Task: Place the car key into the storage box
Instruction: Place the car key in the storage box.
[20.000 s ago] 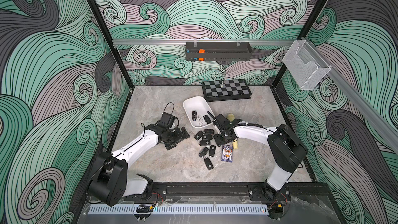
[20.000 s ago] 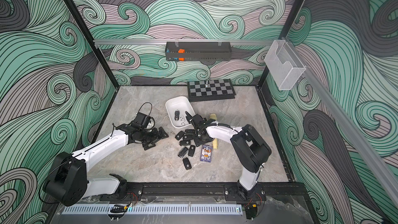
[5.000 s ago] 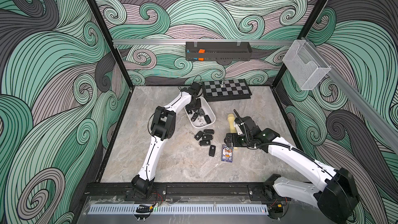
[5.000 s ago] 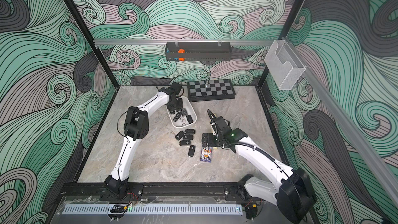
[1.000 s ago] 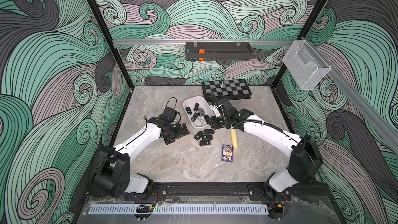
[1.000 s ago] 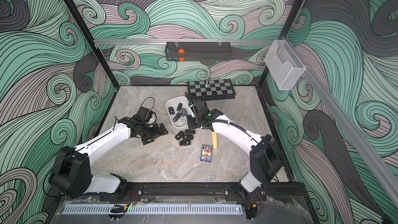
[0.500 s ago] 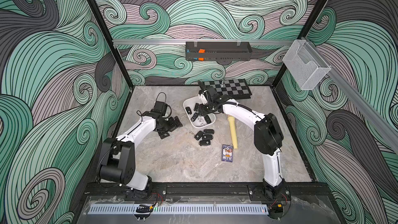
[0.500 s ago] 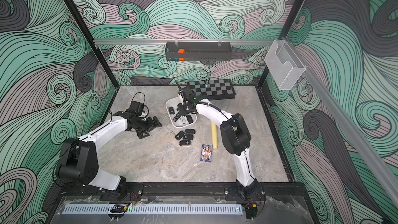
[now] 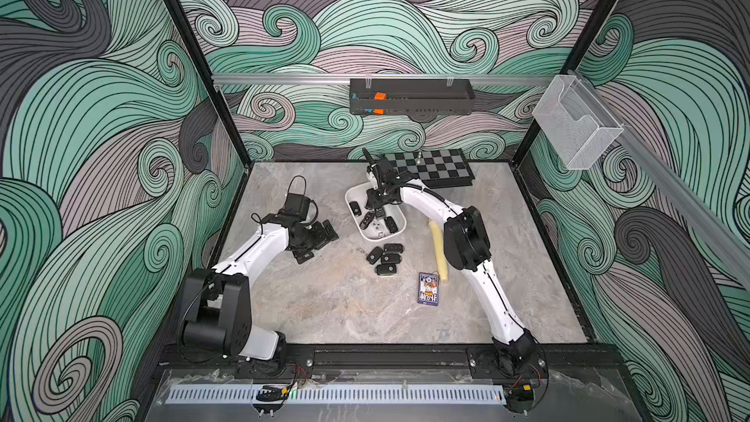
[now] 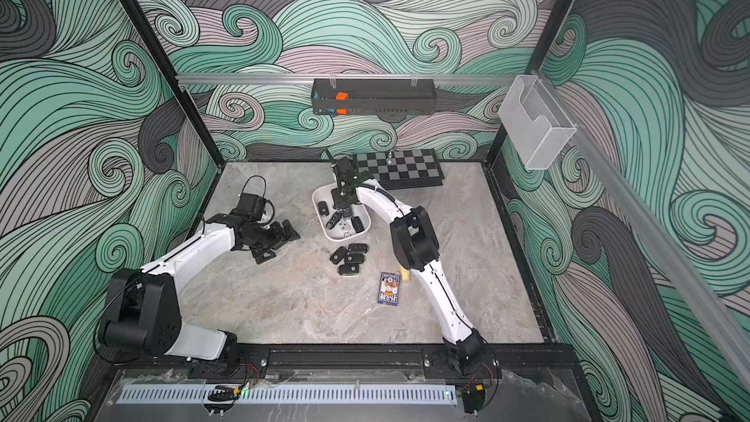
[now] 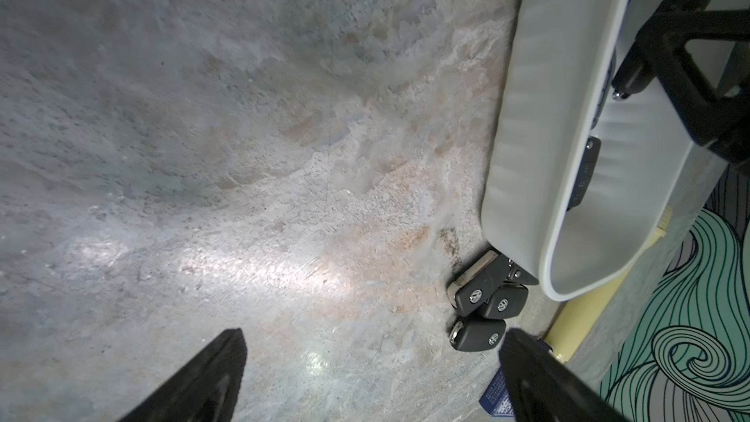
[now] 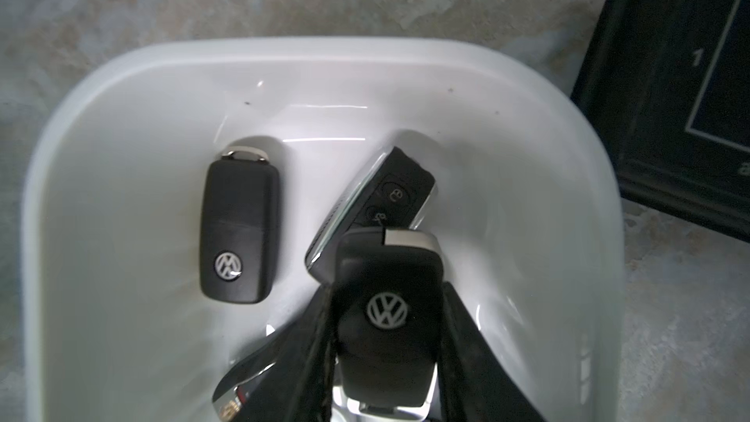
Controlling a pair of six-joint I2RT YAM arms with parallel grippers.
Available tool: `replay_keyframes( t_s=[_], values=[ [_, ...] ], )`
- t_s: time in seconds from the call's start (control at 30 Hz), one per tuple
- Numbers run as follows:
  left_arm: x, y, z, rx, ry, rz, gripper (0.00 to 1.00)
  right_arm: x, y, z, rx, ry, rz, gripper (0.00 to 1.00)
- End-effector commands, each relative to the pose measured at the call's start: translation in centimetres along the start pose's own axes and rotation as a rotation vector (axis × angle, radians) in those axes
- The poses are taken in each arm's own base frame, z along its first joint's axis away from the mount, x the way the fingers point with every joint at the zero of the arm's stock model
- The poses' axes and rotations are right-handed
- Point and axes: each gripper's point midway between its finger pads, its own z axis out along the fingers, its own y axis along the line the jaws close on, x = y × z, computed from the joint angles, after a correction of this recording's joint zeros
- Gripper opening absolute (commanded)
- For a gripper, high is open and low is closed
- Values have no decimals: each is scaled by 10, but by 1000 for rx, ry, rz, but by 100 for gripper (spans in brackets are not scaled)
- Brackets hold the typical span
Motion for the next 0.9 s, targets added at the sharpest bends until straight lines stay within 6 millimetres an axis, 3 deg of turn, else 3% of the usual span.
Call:
replay_keyframes(
  t_s=[0.0,0.27,0.57,0.73,0.87],
  values=[
    [-1,4,-1,-2,-17,-20,98,-6,-13,0,50,-8,21,29],
    [3,6,-1,-4,-2,-19,98,-1,-27,17,84,5,91,29],
    [4,7,-3,-11,8,-7,98,-6,-5,31,-39,4,119,36],
    [5,5,-11,2,-8,3,98,-14,-6,22,-36,-18,129,55],
    [5,3,-14,12,-10,4,98,-26,-3,3,-49,-46,130,60]
  ],
)
